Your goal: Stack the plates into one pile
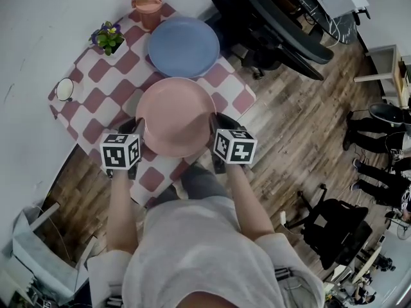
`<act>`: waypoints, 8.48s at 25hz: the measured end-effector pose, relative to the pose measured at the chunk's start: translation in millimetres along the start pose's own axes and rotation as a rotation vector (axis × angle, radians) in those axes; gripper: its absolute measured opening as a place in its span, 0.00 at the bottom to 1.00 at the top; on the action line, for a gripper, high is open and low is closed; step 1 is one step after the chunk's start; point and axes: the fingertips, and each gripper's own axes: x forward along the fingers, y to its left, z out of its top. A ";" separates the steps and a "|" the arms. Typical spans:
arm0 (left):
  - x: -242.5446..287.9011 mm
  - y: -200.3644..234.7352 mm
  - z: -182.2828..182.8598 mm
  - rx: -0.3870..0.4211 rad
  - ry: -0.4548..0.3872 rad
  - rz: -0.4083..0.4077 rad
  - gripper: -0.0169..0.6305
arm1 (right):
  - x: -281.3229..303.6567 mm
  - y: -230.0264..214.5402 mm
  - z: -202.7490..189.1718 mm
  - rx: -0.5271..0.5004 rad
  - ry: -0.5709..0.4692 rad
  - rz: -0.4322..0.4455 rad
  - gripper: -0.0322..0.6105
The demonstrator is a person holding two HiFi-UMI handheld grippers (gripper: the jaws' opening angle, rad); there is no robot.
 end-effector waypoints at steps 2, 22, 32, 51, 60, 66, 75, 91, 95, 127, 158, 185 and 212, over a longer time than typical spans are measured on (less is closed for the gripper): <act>1.8 0.6 -3.1 -0.001 0.007 0.005 0.13 | 2.3 -0.9 -3.0 -0.001 0.011 0.000 0.09; 3.1 -5.3 -3.6 0.086 -0.017 0.026 0.24 | 13.2 -5.0 -18.7 -0.105 0.063 -0.034 0.11; -11.2 -0.5 10.8 0.098 -0.120 0.074 0.38 | 11.7 -1.6 -16.6 -0.180 0.035 -0.050 0.15; -91.7 -28.6 117.6 0.195 -0.608 0.143 0.03 | -56.8 34.0 111.2 -0.252 -0.423 0.118 0.05; -124.6 -37.6 155.6 0.213 -0.783 0.163 0.03 | -74.4 39.5 155.4 -0.335 -0.547 0.153 0.05; -130.2 -38.2 181.9 0.221 -0.822 0.162 0.03 | -67.6 38.6 178.5 -0.367 -0.570 0.168 0.05; -78.1 -16.9 202.5 0.146 -0.657 0.135 0.03 | -24.0 18.0 192.7 -0.317 -0.412 0.160 0.05; 71.1 33.7 169.2 -0.010 -0.211 0.062 0.20 | 75.3 -50.3 164.9 -0.138 -0.126 0.045 0.16; 96.7 44.0 170.5 -0.055 -0.171 0.062 0.26 | 95.9 -59.5 159.2 -0.076 -0.088 0.046 0.19; 76.9 24.8 191.2 0.008 -0.208 0.059 0.21 | 85.9 -30.9 181.1 -0.069 -0.157 0.081 0.18; -70.3 -22.9 30.6 -0.056 -0.259 -0.028 0.21 | -45.1 38.0 39.0 -0.088 -0.161 0.015 0.15; -33.1 -17.6 -33.5 -0.124 -0.093 -0.036 0.20 | -17.2 16.7 -26.1 -0.093 -0.004 -0.036 0.16; -35.4 -10.1 -24.7 -0.069 -0.170 0.028 0.28 | -10.9 14.4 -29.1 -0.255 0.020 -0.080 0.26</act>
